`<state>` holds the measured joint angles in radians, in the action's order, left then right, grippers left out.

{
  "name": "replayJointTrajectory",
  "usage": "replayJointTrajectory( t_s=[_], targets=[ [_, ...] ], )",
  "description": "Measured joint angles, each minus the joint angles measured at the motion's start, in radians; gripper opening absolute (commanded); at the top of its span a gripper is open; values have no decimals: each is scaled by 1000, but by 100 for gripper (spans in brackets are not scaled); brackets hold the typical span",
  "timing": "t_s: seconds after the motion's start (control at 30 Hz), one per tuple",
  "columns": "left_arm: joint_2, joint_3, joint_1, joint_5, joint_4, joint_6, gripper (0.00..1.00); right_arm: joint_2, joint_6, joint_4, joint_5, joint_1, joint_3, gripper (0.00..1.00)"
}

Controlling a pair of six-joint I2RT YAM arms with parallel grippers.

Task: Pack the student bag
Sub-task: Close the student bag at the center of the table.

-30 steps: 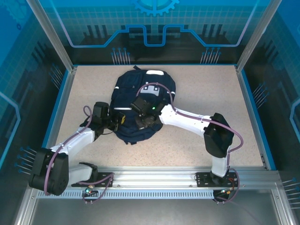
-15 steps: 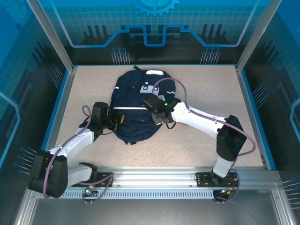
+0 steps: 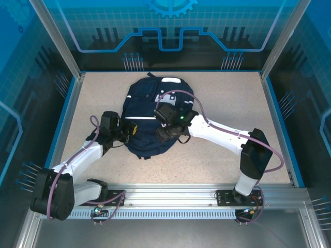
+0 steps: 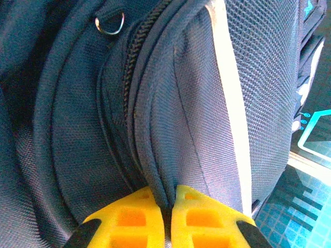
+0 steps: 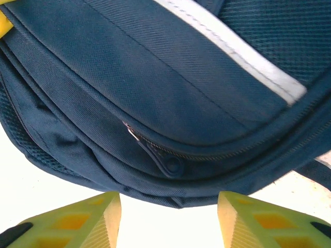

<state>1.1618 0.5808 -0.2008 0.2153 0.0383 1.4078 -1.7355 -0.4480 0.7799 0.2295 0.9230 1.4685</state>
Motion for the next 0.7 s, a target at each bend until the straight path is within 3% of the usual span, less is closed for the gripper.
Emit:
replayJointTrajectory(
  t_s=[0.43, 0.7],
  targets=[
    [0, 6, 1, 10, 4, 1, 0, -77, -72, -34, -80, -15, 26, 46],
    [0, 6, 1, 13, 4, 1, 0, -101, -89, -36, -92, -21, 32, 23]
  ],
)
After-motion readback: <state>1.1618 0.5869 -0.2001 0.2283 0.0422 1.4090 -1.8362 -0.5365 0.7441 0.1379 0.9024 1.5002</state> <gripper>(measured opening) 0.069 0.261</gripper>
